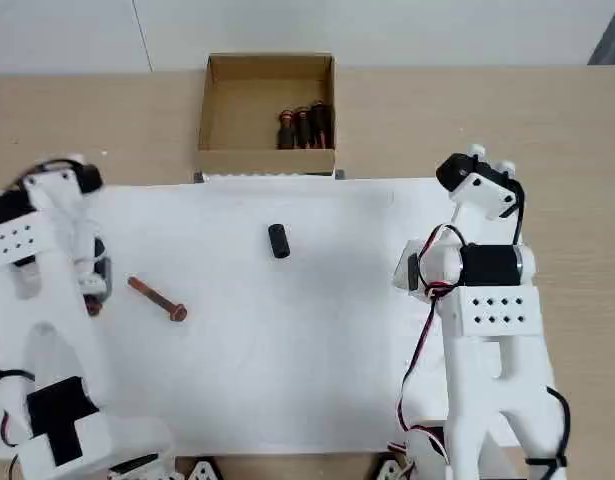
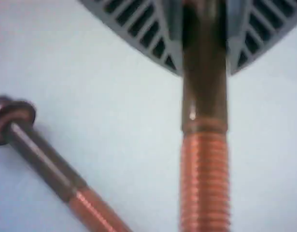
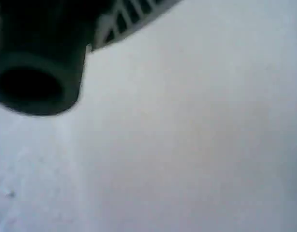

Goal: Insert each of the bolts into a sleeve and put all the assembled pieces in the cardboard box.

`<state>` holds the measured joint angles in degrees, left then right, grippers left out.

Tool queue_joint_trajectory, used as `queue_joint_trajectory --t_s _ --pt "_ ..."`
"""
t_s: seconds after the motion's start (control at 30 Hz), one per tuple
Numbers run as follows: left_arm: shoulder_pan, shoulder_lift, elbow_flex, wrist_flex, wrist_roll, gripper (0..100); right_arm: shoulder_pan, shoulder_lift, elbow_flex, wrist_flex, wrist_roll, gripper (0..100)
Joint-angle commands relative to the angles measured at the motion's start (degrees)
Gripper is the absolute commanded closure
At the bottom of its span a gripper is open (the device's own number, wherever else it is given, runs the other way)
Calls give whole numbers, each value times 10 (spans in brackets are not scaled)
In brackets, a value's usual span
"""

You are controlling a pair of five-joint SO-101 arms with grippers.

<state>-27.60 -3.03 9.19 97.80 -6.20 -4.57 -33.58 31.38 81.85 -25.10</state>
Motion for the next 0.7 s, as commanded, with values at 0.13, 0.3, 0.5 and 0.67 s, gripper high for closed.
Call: queue_joint_trajectory --t_s 0.13,0.3,0.5,0.67 --pt "1 -5 -52 22 236 993 0 -21 -4 -20 4 995" --pt "7 -5 -52 21 409 993 0 -21 -4 -28 4 995" --pt "39 -5 -51 -7 587 993 0 -16 -4 -29 1 995" --pt "63 -5 -51 -57 767 993 0 -18 -4 -29 1 995"
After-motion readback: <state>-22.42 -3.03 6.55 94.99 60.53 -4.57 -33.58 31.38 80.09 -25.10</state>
